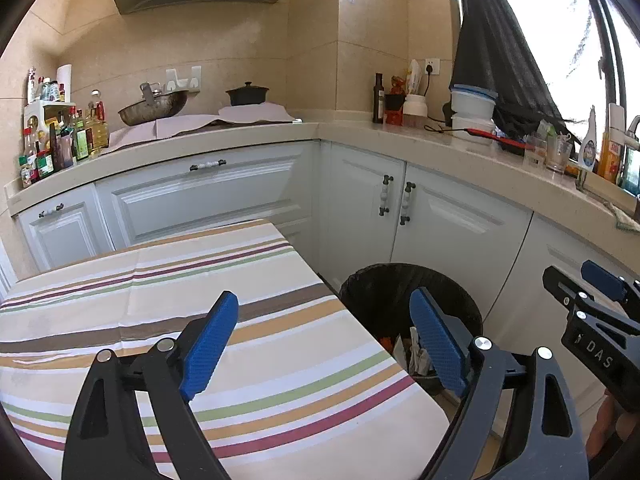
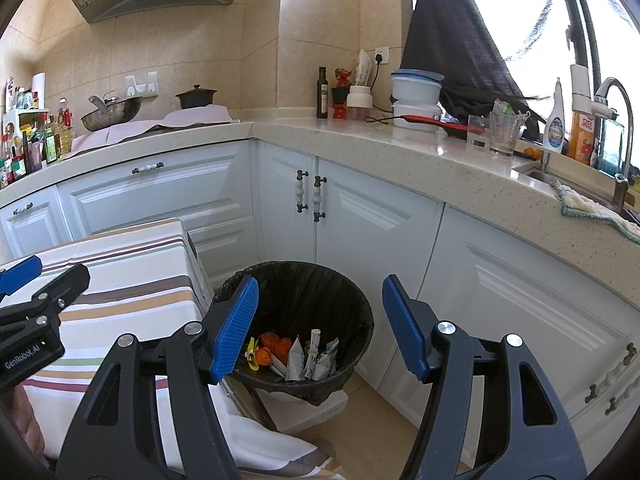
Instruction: Collect trash
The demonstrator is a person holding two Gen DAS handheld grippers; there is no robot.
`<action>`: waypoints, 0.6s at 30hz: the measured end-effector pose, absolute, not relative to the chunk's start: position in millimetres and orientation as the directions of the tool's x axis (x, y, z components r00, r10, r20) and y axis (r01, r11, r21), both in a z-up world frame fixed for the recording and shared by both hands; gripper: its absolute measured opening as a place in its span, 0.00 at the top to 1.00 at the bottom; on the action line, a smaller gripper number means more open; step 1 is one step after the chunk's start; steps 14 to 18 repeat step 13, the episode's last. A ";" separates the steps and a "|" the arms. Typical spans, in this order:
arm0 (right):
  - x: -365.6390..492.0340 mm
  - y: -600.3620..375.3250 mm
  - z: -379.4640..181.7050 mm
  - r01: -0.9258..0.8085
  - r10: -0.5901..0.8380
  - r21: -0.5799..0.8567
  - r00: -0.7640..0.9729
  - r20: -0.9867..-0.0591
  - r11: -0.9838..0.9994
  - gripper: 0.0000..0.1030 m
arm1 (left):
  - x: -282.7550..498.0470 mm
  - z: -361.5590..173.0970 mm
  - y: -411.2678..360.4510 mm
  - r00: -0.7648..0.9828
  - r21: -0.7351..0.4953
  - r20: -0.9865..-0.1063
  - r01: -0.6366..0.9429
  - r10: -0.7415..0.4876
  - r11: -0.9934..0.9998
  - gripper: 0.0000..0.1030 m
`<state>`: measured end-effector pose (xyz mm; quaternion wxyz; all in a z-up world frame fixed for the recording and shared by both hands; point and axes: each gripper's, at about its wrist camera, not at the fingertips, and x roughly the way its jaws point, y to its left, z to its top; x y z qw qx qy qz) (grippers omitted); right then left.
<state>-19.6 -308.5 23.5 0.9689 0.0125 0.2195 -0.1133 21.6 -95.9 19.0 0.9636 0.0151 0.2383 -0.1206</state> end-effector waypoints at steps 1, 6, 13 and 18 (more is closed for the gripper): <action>-19.3 -308.5 23.0 0.224 -0.214 -0.026 0.878 -0.429 0.974 0.39 | 22.2 18.8 -95.9 0.858 -0.028 -0.463 0.238 -0.224 0.971 0.17; -16.9 -307.9 23.3 0.212 -0.203 -0.029 0.878 -0.433 0.977 0.39 | 24.9 19.8 -93.9 0.857 -0.031 -0.467 0.233 -0.220 0.972 0.17; -5.1 -291.6 24.5 0.164 -0.164 -0.038 0.889 -0.428 0.986 0.32 | 34.2 10.8 -76.5 0.847 -0.024 -0.509 0.164 -0.153 0.986 0.17; -5.1 -291.6 24.5 0.164 -0.164 -0.038 0.889 -0.428 0.986 0.32 | 34.2 10.8 -76.5 0.847 -0.024 -0.509 0.164 -0.153 0.986 0.17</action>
